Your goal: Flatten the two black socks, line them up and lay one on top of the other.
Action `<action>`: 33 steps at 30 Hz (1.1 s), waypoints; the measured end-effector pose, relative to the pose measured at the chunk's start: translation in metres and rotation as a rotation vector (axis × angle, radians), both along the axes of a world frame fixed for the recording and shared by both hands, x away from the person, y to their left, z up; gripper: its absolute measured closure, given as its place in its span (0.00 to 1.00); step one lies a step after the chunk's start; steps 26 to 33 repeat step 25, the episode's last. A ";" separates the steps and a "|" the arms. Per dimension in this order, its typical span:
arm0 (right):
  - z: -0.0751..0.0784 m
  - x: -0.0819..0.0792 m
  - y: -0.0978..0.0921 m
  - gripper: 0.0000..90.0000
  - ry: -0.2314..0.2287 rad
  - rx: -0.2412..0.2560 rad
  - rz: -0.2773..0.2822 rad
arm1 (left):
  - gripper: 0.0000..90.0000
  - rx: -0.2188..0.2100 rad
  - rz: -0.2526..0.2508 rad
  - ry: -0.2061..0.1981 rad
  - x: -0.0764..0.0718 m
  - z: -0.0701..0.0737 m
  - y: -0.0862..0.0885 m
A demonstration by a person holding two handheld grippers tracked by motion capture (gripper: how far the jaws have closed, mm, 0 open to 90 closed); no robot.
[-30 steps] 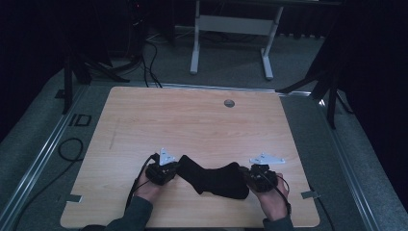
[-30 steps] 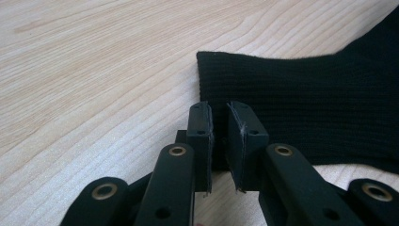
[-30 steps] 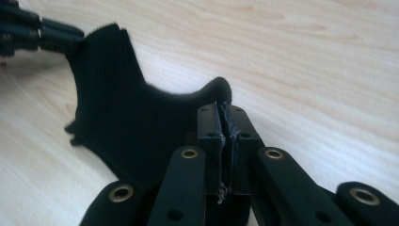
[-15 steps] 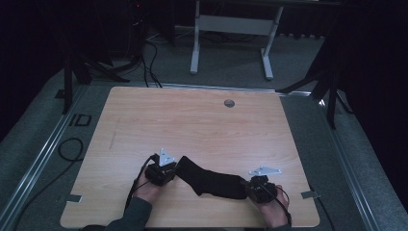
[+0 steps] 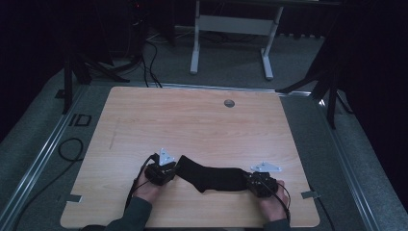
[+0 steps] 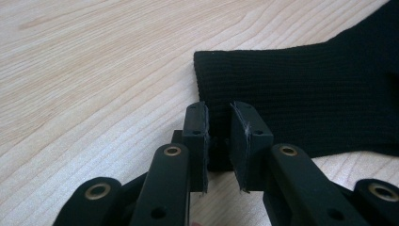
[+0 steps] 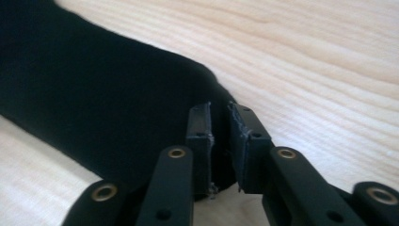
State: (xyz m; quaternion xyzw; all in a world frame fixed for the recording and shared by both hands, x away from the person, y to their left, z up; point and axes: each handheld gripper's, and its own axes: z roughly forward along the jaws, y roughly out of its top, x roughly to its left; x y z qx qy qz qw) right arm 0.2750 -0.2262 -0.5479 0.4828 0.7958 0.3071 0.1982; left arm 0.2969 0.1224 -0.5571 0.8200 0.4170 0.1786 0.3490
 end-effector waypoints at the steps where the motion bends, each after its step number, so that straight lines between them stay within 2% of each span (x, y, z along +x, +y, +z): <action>1: 0.000 0.001 -0.001 0.84 -0.001 0.003 -0.006 | 0.86 0.001 0.000 -0.001 0.000 0.000 0.000; 5: 0.001 0.004 -0.002 0.80 -0.020 0.010 -0.017 | 0.86 0.011 0.014 -0.007 0.000 0.001 0.000; 6: 0.004 0.005 -0.003 0.73 -0.033 0.035 -0.008 | 0.84 0.013 0.023 -0.009 0.000 0.001 0.000; 9: 0.010 0.004 -0.004 0.66 -0.058 0.083 0.024 | 0.83 0.011 0.038 -0.007 0.002 0.001 0.003; 14: 0.016 0.004 -0.007 0.61 -0.089 0.133 0.029 | 0.76 0.004 0.065 -0.007 0.004 0.003 0.008; 17: 0.016 0.005 -0.010 0.60 -0.089 0.137 0.021 | 0.69 -0.024 0.064 -0.002 0.006 0.005 0.012; 23: 0.016 0.010 -0.017 0.58 -0.073 0.153 0.003 | 0.62 -0.084 0.099 -0.006 0.009 0.012 0.025; 25: 0.015 0.012 -0.020 0.58 -0.059 0.167 -0.003 | 0.61 -0.084 0.112 -0.011 0.010 0.015 0.031; 33: 0.015 0.012 -0.020 0.58 -0.059 0.167 -0.003 | 0.61 -0.084 0.112 -0.011 0.010 0.015 0.031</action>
